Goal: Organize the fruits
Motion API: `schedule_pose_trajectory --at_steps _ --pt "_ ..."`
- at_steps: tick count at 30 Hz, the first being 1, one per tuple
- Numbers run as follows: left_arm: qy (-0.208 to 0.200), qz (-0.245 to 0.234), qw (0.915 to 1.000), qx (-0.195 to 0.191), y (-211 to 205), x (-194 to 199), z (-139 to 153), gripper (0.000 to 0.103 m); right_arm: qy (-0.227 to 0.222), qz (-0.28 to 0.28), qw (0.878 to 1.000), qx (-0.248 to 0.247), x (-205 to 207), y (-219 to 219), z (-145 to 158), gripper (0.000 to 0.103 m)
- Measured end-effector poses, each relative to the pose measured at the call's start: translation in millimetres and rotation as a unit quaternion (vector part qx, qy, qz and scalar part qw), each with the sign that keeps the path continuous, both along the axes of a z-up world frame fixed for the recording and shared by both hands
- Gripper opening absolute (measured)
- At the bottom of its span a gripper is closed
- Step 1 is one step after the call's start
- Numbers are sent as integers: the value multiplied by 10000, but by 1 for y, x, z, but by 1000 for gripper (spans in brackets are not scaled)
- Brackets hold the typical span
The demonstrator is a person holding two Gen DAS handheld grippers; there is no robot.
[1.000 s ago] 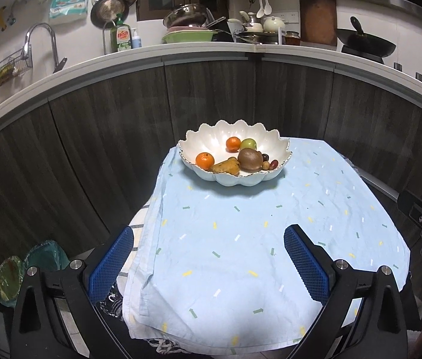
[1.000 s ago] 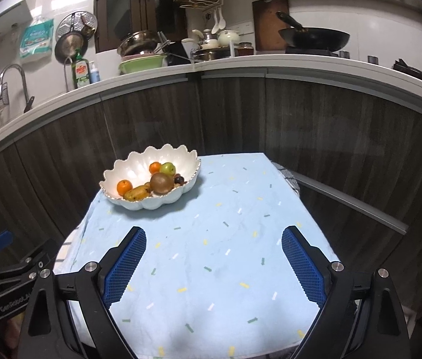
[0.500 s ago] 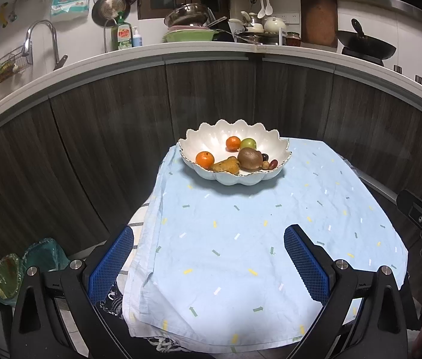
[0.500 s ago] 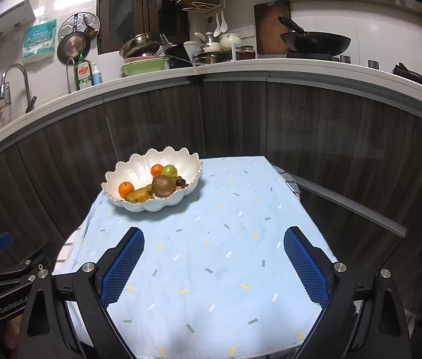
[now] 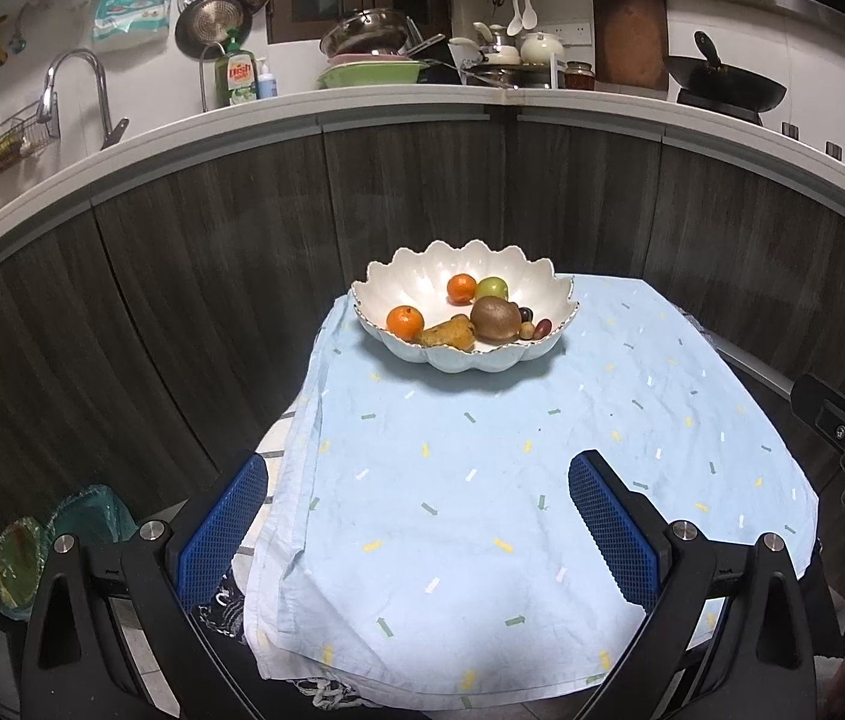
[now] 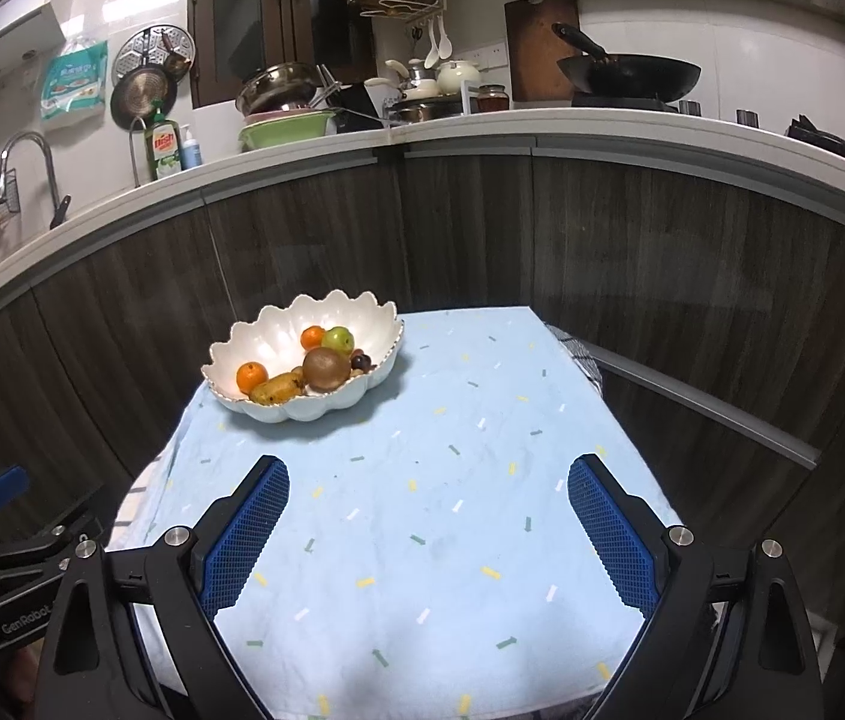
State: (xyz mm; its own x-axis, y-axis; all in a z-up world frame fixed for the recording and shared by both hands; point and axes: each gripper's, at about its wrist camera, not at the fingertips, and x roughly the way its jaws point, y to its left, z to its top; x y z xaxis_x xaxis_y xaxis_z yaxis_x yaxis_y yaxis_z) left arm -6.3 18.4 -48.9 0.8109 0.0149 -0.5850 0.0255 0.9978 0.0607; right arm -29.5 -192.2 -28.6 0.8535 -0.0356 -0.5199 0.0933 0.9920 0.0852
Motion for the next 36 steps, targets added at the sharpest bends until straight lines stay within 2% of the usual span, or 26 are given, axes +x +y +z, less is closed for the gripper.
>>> schedule_pose_trajectory --at_steps 36 --pt "27 23 10000 -34 1 -2 0 102 26 45 10000 1 3 -4 0 95"
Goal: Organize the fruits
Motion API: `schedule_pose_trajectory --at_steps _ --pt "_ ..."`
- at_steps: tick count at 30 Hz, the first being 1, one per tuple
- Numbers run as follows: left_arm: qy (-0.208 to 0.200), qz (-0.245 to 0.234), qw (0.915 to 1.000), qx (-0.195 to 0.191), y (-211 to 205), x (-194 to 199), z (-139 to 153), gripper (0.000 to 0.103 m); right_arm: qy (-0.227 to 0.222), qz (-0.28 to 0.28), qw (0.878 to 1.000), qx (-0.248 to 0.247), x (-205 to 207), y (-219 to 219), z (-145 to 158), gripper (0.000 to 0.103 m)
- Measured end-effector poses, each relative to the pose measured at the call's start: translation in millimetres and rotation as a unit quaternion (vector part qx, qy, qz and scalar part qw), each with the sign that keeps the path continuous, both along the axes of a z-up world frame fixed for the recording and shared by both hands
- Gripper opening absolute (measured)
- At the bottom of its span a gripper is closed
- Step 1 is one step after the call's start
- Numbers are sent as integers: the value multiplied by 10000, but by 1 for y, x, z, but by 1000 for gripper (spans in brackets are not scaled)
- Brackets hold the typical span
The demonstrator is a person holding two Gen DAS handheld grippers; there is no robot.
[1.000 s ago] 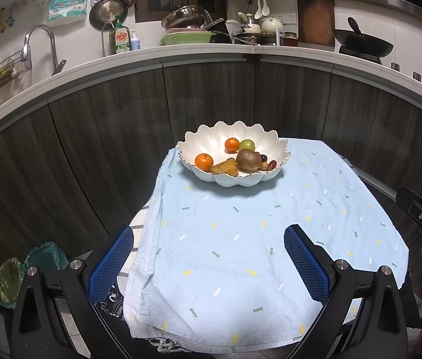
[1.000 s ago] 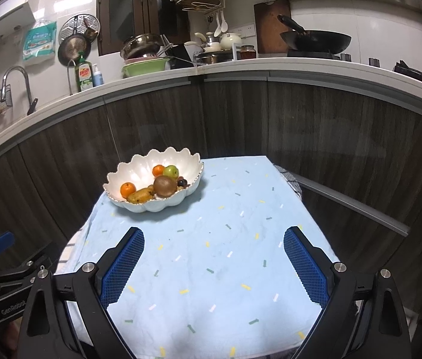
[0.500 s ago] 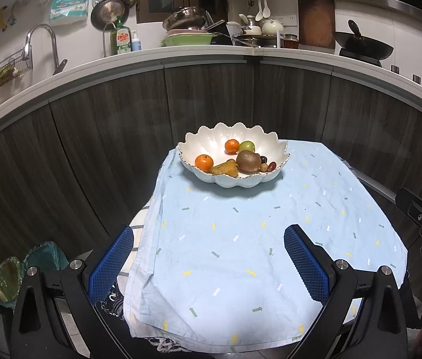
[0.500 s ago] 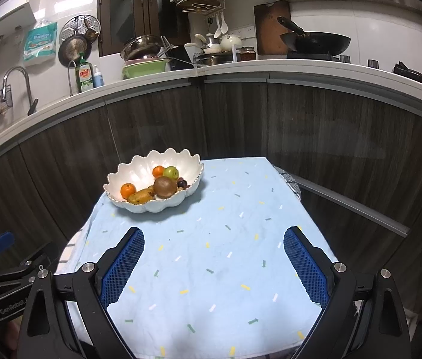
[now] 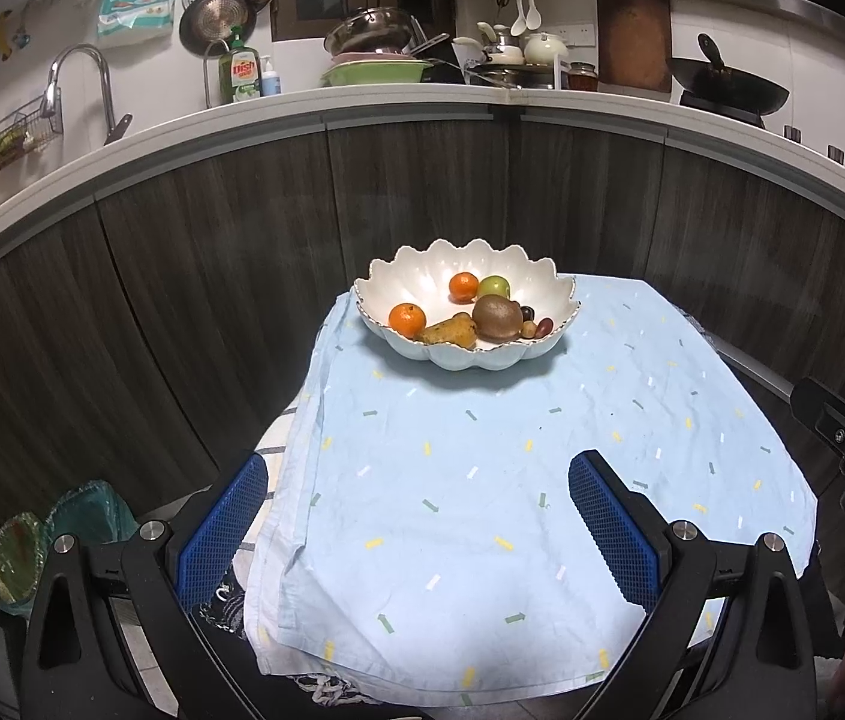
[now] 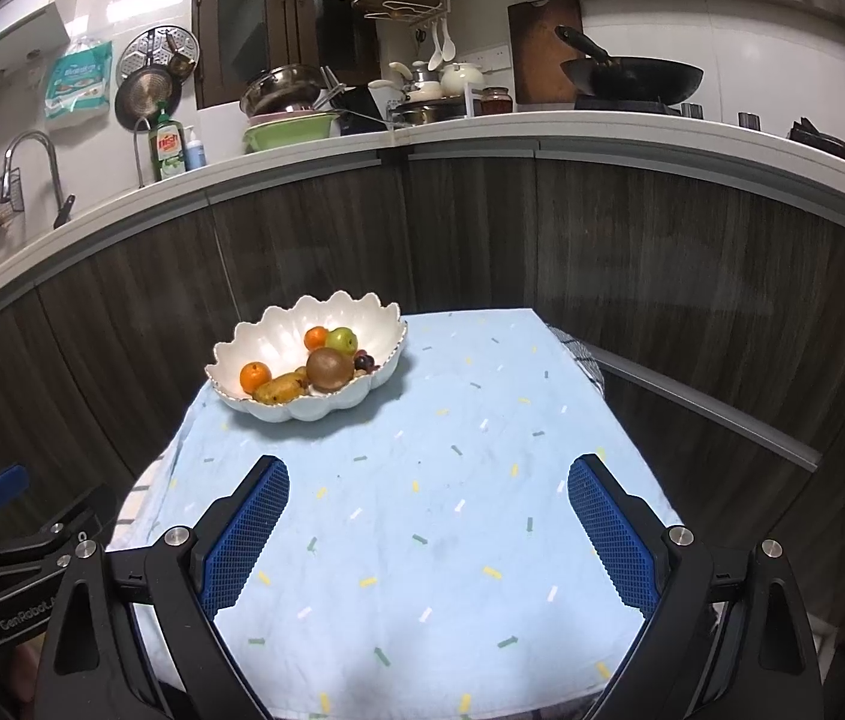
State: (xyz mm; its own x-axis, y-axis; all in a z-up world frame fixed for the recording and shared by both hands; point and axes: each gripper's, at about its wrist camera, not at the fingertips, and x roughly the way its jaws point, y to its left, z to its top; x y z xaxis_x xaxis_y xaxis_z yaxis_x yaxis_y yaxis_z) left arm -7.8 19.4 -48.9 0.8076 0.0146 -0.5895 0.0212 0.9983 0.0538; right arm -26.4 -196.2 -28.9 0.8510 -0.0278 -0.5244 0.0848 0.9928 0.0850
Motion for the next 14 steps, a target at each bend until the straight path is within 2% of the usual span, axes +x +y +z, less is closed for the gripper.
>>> schedule_pose_trajectory --at_steps 14 --pt "9 -12 10000 13 0 1 -2 102 3 2 10000 0 0 0 0 95"
